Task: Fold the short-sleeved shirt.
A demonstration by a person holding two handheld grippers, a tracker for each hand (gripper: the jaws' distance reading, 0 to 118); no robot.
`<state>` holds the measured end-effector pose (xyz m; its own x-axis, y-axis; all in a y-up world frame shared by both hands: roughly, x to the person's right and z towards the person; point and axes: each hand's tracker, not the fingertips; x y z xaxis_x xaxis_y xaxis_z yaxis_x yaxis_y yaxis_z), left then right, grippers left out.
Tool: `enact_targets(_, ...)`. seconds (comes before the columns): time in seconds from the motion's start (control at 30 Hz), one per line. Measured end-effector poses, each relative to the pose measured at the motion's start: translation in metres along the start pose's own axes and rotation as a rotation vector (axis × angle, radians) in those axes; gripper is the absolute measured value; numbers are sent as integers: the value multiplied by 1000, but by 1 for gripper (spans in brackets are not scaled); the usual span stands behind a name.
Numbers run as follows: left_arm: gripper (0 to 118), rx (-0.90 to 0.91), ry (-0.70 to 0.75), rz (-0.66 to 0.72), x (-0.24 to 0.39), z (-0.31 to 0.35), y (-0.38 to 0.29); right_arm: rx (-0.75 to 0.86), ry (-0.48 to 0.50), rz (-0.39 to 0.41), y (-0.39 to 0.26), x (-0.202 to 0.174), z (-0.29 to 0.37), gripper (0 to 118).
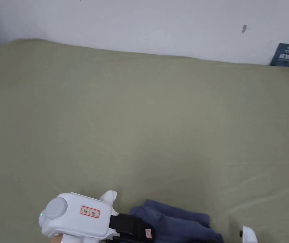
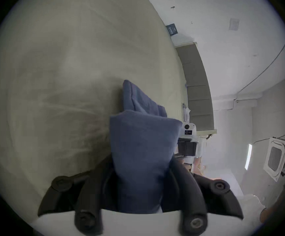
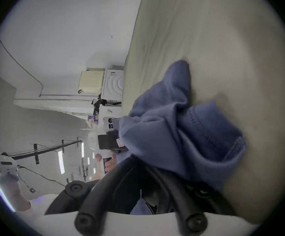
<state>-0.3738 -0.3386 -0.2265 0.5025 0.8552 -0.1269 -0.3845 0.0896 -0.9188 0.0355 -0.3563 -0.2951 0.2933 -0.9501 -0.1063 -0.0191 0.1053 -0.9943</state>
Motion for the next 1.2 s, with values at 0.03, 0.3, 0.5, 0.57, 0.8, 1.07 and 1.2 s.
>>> enact_targets(0.03, 30, 7, 7, -19, 3, 5, -1, 17, -29, 35, -2, -8, 3, 1)
enact_targets(0.3, 30, 139, 201, -80, -13, 180, 27, 125, -3, 105, -8, -37, 35, 1)
enact_targets(0.5, 30, 159, 408, -14, -74, 324, 78, 213, -35, 150, -3, -63, 36, 1)
enact_targets(0.57, 30, 206, 456, 26, -91, 355, 95, 231, -53, 161, 1, -70, 36, 1)
enact_targets(0.8, 30, 193, 445, 42, -111, 379, 114, 261, -101, 169, 18, -68, 38, 1)
enact_targets(1.07, 118, 374, 583, 25, -90, 410, 105, 244, -94, 207, 20, -78, 43, 1)
enact_targets(1.2, 111, 423, 675, 0, -59, 425, 88, 246, -83, 259, 17, -92, 59, 1)
